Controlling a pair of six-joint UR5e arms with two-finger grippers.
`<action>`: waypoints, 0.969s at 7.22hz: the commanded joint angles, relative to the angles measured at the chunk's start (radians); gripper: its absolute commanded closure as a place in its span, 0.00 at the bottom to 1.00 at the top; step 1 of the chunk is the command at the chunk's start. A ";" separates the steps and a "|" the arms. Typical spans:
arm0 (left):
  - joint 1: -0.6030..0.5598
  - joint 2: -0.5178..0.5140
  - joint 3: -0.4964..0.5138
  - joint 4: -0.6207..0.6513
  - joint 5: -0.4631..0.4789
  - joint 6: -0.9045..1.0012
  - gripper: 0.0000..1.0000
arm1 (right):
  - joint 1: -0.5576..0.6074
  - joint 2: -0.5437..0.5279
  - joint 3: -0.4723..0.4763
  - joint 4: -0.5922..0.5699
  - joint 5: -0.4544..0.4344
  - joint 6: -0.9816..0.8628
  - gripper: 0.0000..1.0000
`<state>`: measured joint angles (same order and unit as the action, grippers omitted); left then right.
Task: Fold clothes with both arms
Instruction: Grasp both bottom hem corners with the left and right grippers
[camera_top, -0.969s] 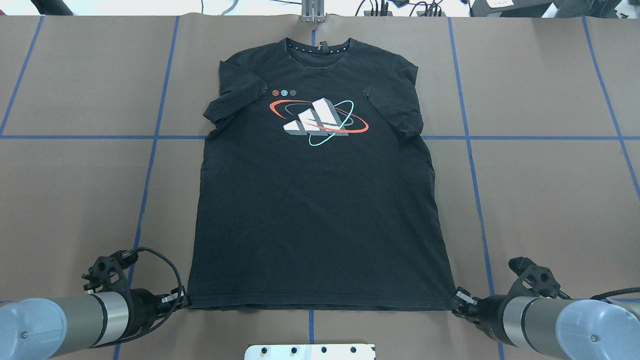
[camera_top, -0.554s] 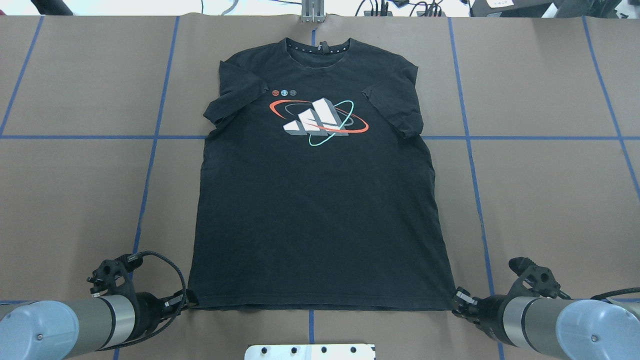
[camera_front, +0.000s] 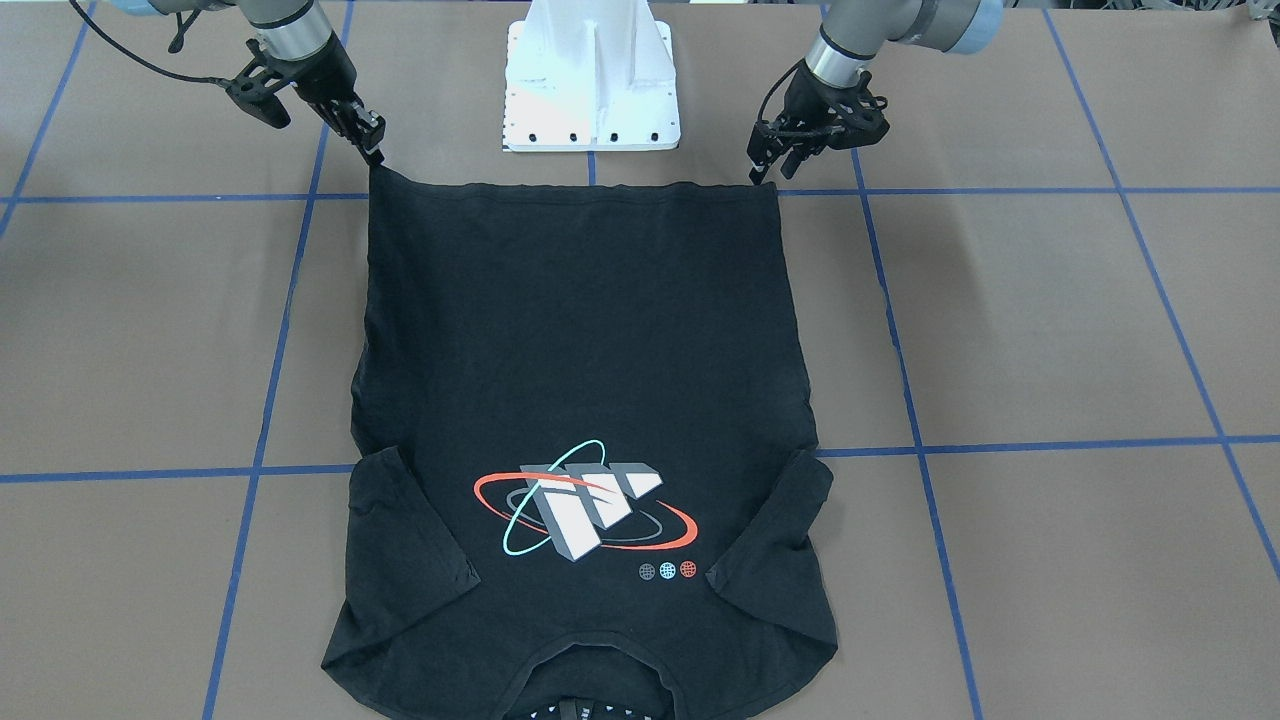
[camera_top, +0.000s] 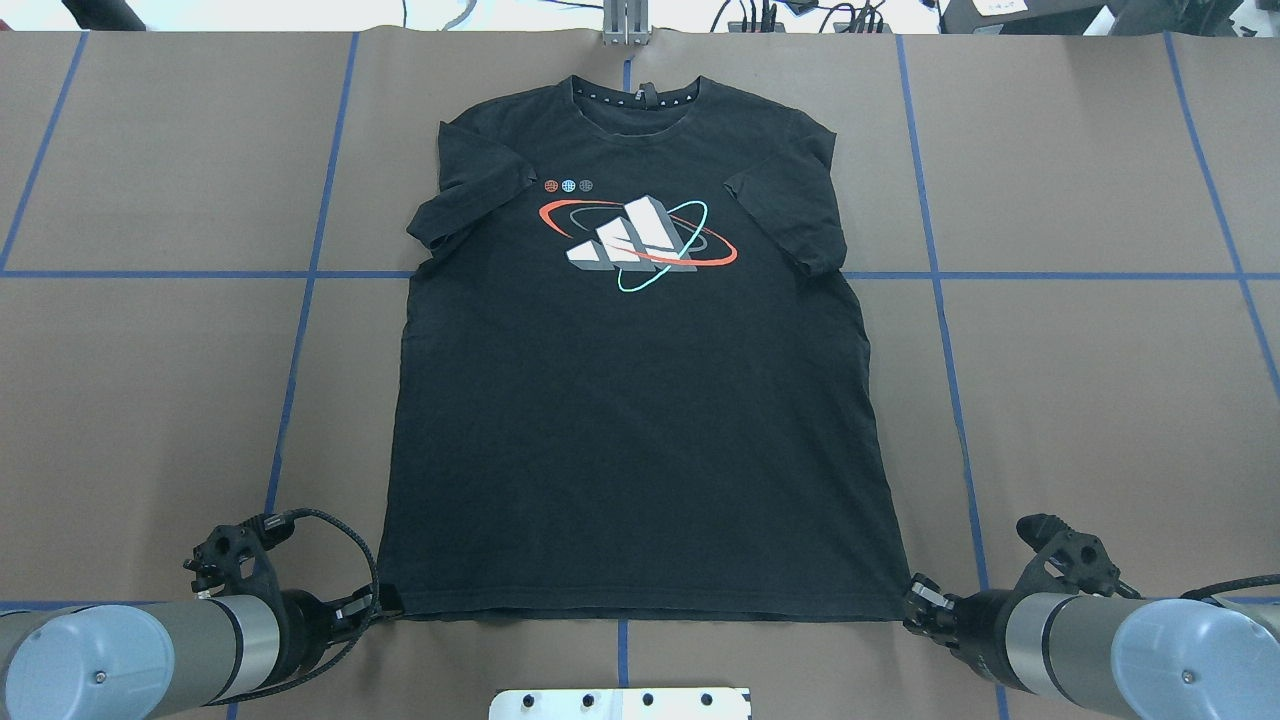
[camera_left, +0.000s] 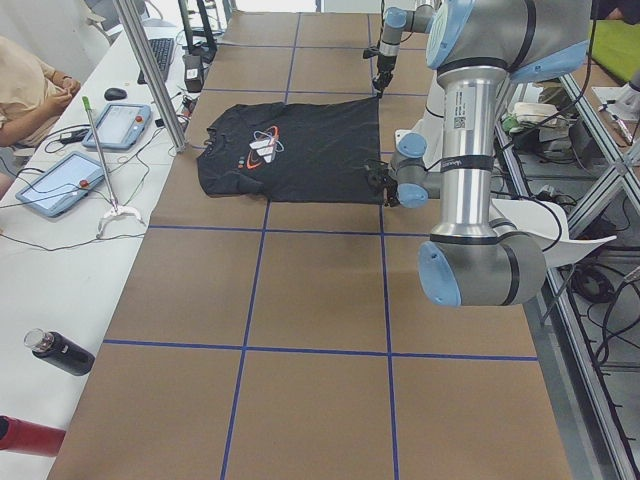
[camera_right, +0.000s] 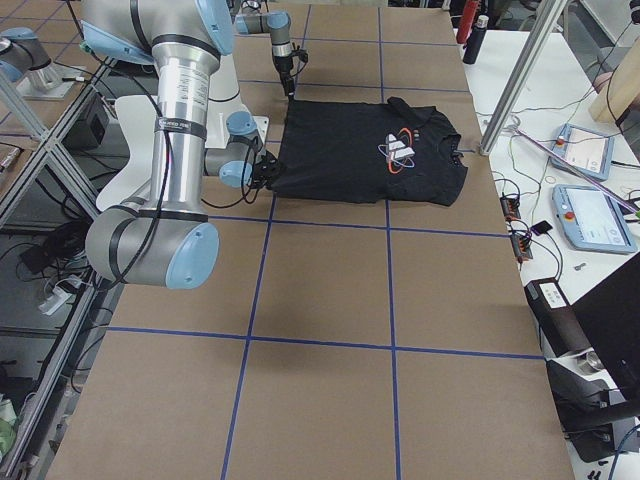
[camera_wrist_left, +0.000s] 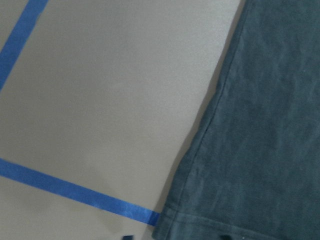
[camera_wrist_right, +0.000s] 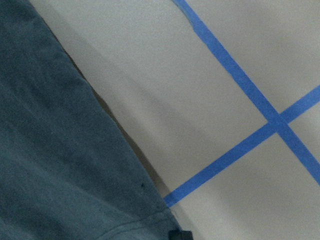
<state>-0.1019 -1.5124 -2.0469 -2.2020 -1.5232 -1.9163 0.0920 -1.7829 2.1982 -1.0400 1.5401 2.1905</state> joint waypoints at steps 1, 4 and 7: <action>0.002 -0.003 0.005 0.001 0.000 0.000 0.37 | 0.000 -0.001 -0.002 0.000 0.000 0.000 1.00; 0.001 -0.020 0.026 0.002 -0.002 0.000 0.41 | 0.000 -0.001 0.000 0.000 0.000 0.000 1.00; -0.001 -0.023 0.027 0.002 -0.002 -0.001 0.91 | 0.000 -0.001 0.000 0.000 0.000 0.000 1.00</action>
<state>-0.1017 -1.5351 -2.0203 -2.1998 -1.5248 -1.9163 0.0920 -1.7836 2.1981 -1.0400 1.5405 2.1905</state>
